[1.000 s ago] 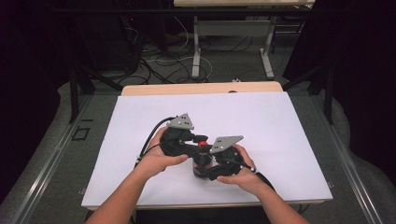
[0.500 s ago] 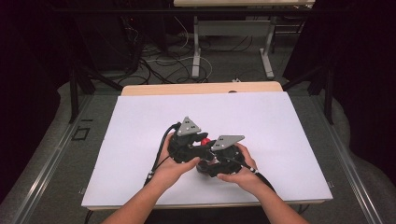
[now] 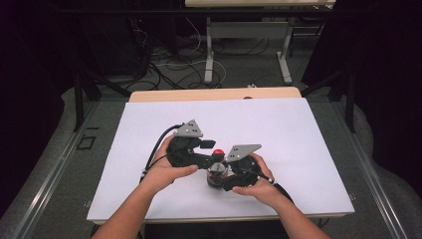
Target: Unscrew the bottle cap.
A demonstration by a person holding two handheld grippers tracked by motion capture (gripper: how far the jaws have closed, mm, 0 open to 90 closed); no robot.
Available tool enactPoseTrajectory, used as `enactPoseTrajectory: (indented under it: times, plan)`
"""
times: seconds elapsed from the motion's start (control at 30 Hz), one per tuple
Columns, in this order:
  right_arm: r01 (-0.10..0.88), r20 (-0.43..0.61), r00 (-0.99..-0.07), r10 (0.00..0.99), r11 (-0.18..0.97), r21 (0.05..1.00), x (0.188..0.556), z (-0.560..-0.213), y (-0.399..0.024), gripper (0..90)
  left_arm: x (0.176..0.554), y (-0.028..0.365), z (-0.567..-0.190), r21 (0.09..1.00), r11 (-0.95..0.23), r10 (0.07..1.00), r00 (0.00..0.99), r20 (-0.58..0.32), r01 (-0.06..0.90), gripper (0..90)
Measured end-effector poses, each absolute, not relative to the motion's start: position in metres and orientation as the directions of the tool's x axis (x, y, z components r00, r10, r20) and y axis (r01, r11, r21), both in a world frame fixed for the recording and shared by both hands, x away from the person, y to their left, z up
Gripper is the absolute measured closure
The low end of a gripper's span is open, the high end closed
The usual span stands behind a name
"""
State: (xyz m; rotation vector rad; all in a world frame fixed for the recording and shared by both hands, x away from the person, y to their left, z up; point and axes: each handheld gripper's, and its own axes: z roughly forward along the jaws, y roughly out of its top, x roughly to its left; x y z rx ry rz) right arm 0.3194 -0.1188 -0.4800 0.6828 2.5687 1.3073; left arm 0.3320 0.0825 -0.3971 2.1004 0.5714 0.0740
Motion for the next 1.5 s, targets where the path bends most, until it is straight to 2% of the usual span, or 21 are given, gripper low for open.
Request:
enactPoseTrajectory:
  times: [0.27, 0.47, 0.6, 0.77, 0.93, 1.03, 1.17, 1.33, 1.5]
  plan:
    - [0.308, 0.044, -0.885, 0.463, 0.511, 0.802, 0.318, -0.481, -0.117, 30.2, 0.337, 0.082, -0.402, 0.809, -0.456, 0.385, 0.902, -0.196, 0.371, 50.2]
    - [0.305, 0.044, -0.889, 0.455, 0.519, 0.799, 0.318, -0.481, -0.116, 30.2, 0.336, 0.077, -0.402, 0.806, -0.468, 0.371, 0.908, -0.193, 0.362, 59.2]
    - [0.308, 0.047, -0.889, 0.456, 0.518, 0.798, 0.318, -0.482, -0.117, 30.2, 0.334, 0.074, -0.401, 0.805, -0.467, 0.384, 0.904, -0.188, 0.366, 60.6]
    - [0.318, 0.043, -0.877, 0.479, 0.510, 0.799, 0.319, -0.482, -0.117, 30.2, 0.327, 0.070, -0.401, 0.807, -0.441, 0.470, 0.867, -0.166, 0.394, 61.3]
    - [0.331, 0.027, -0.857, 0.515, 0.509, 0.794, 0.320, -0.483, -0.117, 30.2, 0.316, 0.060, -0.405, 0.825, -0.376, 0.599, 0.790, -0.130, 0.421, 61.5]
    - [0.333, 0.012, -0.846, 0.534, 0.511, 0.793, 0.320, -0.483, -0.117, 30.2, 0.312, 0.055, -0.406, 0.830, -0.366, 0.632, 0.767, -0.111, 0.422, 61.4]
    - [0.337, 0.024, -0.852, 0.523, 0.513, 0.790, 0.320, -0.482, -0.119, 30.2, 0.316, 0.057, -0.404, 0.830, -0.365, 0.606, 0.784, -0.132, 0.422, 59.6]
    - [0.334, 0.032, -0.852, 0.523, 0.495, 0.802, 0.321, -0.482, -0.120, 30.2, 0.320, 0.065, -0.397, 0.830, -0.375, 0.565, 0.812, -0.149, 0.413, 49.9]
    - [0.328, 0.044, -0.865, 0.500, 0.497, 0.803, 0.320, -0.481, -0.119, 30.2, 0.327, 0.075, -0.393, 0.827, -0.419, 0.475, 0.867, -0.152, 0.374, 43.7]
